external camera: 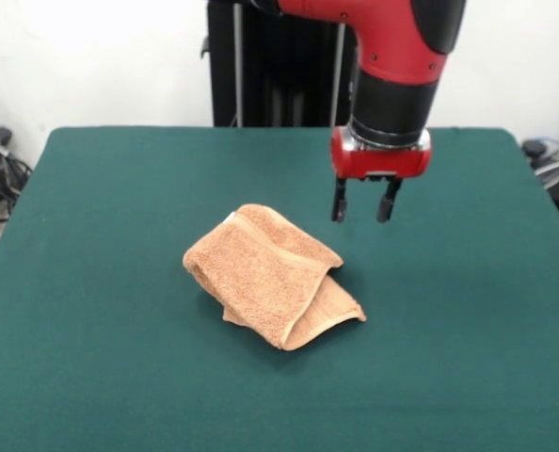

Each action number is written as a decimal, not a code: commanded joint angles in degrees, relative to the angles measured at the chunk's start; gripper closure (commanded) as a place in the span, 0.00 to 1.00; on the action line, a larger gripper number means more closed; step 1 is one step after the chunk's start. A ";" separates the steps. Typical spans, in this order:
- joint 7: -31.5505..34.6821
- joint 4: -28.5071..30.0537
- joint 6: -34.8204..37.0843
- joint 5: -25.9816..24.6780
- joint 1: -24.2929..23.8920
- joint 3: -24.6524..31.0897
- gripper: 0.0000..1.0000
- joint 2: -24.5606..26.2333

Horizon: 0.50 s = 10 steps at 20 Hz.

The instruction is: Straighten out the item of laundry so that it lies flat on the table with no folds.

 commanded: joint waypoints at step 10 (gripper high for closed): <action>15.11 -4.99 6.66 -0.69 11.88 -18.67 0.00 4.33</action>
